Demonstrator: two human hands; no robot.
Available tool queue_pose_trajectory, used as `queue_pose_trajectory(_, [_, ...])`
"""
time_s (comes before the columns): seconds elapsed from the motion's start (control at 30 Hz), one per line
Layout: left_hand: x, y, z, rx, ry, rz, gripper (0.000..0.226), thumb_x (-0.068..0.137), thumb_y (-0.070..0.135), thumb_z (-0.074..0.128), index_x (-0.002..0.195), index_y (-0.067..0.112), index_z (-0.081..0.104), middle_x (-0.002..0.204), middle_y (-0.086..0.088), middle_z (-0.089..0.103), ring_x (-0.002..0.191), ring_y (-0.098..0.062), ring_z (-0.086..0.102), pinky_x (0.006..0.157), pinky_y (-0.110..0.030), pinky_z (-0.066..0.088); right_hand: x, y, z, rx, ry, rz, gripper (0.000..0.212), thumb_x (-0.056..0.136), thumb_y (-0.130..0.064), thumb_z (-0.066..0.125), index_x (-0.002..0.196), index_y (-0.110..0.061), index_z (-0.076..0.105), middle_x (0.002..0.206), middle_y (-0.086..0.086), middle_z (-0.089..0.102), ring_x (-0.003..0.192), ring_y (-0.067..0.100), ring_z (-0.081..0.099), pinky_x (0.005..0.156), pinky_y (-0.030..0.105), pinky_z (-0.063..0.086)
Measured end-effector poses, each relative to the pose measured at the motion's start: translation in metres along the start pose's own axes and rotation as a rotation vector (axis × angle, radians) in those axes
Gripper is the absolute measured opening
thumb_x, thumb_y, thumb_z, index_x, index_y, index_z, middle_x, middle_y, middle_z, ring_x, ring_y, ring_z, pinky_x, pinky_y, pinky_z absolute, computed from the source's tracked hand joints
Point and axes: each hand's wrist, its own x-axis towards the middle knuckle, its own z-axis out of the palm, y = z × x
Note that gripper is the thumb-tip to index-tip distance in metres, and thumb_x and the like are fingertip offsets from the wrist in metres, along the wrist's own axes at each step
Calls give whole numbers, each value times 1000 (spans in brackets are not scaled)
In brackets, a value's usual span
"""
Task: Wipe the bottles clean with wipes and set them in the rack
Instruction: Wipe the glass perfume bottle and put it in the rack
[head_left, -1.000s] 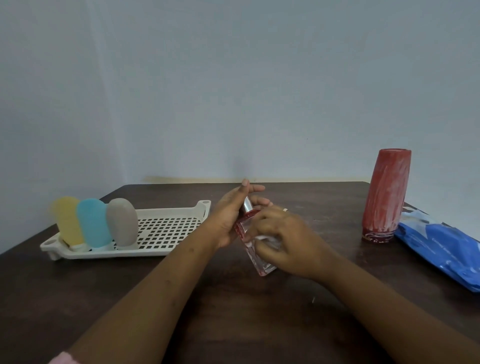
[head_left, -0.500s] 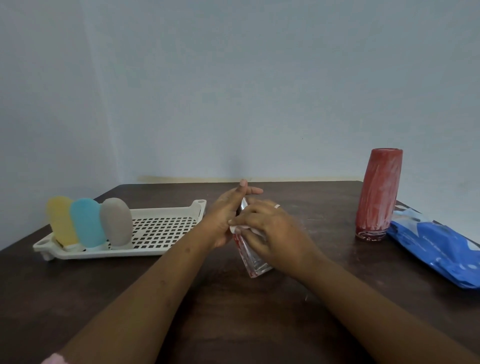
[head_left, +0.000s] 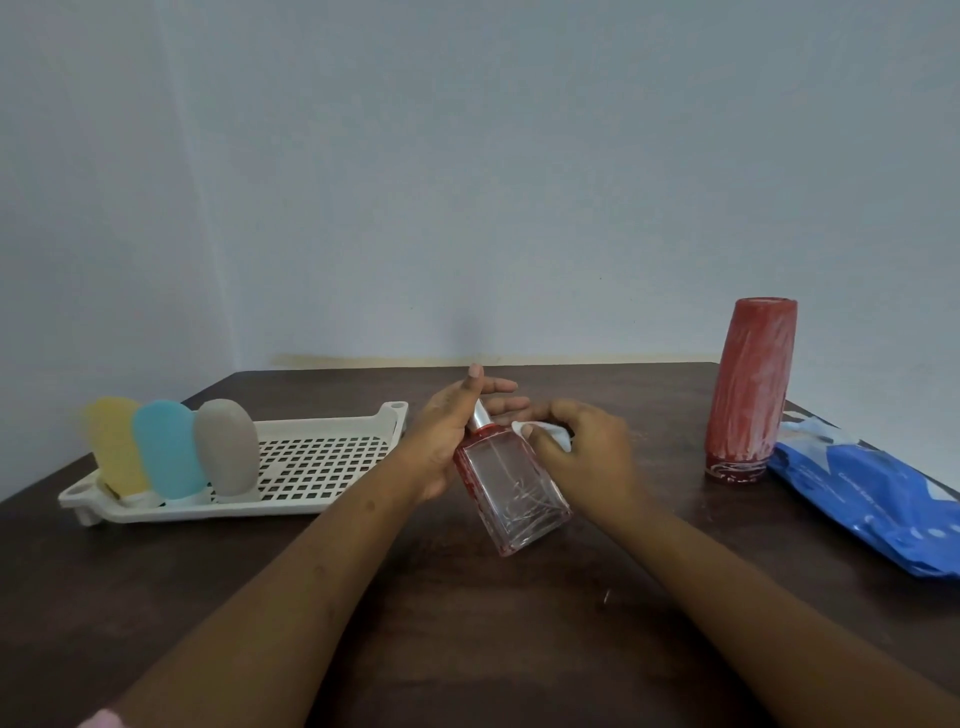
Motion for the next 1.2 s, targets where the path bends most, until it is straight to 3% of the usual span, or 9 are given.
queue_pose_trajectory(0.2, [0, 0, 0, 30, -1, 19, 52, 85, 53, 42, 109, 12, 62, 108, -9, 72, 98, -22, 70, 81, -34, 57, 1, 3, -3, -25, -15, 91, 6, 88, -23, 64, 88, -20, 69, 75, -15, 58, 66, -5, 53, 52, 2, 36])
queue_pose_trajectory(0.43, [0, 0, -2, 69, -1, 25, 52, 86, 55, 40, 105, 13, 64, 87, -4, 74, 81, -18, 71, 66, -27, 55, -4, -14, 0, 41, -90, -186, 10, 84, -19, 69, 90, -25, 74, 86, -26, 60, 85, -13, 56, 70, 2, 39])
queue_pose_trajectory(0.67, [2, -1, -3, 96, 21, 22, 47, 91, 52, 38, 106, 16, 64, 104, -8, 73, 95, -23, 71, 80, -36, 56, 5, 5, -9, -43, -76, 44, 5, 87, -24, 65, 82, -24, 66, 74, -17, 58, 66, -7, 53, 55, 2, 36])
queue_pose_trajectory(0.93, [2, -2, -9, 63, 35, 2, 47, 97, 49, 34, 105, 13, 64, 87, -5, 73, 77, -20, 69, 68, -32, 56, -3, -9, -3, -41, -215, -281, 6, 83, -20, 70, 89, -20, 72, 80, -26, 52, 78, -13, 50, 65, 3, 34])
queue_pose_trajectory(1.07, [2, -3, -10, 70, 47, 2, 50, 91, 53, 38, 106, 13, 64, 91, -10, 73, 87, -23, 71, 78, -37, 55, 4, 7, -11, -53, -195, -148, 7, 84, -17, 68, 91, -19, 72, 81, -16, 61, 73, -9, 54, 61, 4, 36])
queue_pose_trajectory(1.2, [2, -4, -9, 52, 70, 13, 49, 93, 50, 38, 106, 10, 64, 90, -12, 73, 92, -25, 71, 80, -36, 56, 7, 14, -21, -42, -316, -26, 3, 85, -15, 68, 86, -18, 66, 78, -16, 60, 70, -4, 53, 60, 4, 37])
